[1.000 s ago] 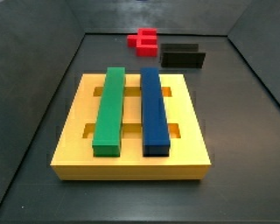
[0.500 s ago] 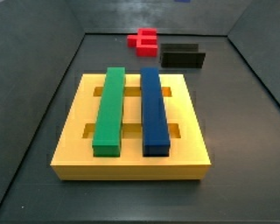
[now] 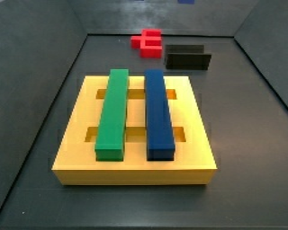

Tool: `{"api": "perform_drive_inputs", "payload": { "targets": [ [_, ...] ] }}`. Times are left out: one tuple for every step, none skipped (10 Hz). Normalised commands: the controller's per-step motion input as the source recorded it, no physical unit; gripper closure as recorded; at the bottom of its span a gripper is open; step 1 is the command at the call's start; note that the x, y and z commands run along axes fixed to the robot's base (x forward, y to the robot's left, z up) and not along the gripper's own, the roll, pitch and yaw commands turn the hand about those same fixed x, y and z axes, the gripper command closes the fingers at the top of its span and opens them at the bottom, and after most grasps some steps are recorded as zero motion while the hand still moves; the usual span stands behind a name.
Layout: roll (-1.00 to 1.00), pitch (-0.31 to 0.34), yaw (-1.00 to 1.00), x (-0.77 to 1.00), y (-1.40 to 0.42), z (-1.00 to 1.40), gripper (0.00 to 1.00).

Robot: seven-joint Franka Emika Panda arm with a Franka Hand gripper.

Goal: Pick up the purple object. Move up. Move to above the board. Insert the purple object.
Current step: Insert the purple object.

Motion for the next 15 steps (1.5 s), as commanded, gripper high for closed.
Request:
{"api": "perform_drive_inputs", "payload": {
  "targets": [
    [0.00, 0.000, 0.00, 0.00, -0.02, 0.00, 1.00],
    [0.00, 0.000, 0.00, 0.00, -0.04, 0.00, 1.00],
    [0.00, 0.000, 0.00, 0.00, -0.05, 0.00, 1.00],
    [0.12, -0.026, 0.03, -0.05, -0.29, -0.15, 1.00],
    [0.26, -0.041, 0.03, 0.00, -0.35, -0.31, 1.00],
    [0.21, -0.160, 0.05, 0.00, -0.41, -0.47, 1.00],
    [0.19, -0.177, 0.06, 0.00, -0.39, -0.51, 1.00],
    [0.20, -0.201, 0.10, -0.02, -0.38, -0.50, 1.00],
    [0.24, -0.234, 0.12, -0.06, -0.41, -0.51, 1.00],
    [0.17, -0.241, 0.14, -0.06, -0.32, -0.59, 1.00],
    [0.08, -0.176, 0.11, 0.00, -0.29, -0.58, 1.00],
    [-0.05, -0.050, 0.04, 0.11, -0.22, -0.56, 1.00],
    [-0.16, 0.000, 0.02, 0.18, -0.24, -0.52, 1.00],
    [-0.13, 0.000, 0.01, 0.12, -0.27, -0.54, 1.00],
    [0.00, -0.044, 0.05, 0.06, -0.30, -0.50, 1.00]
  ]
}}
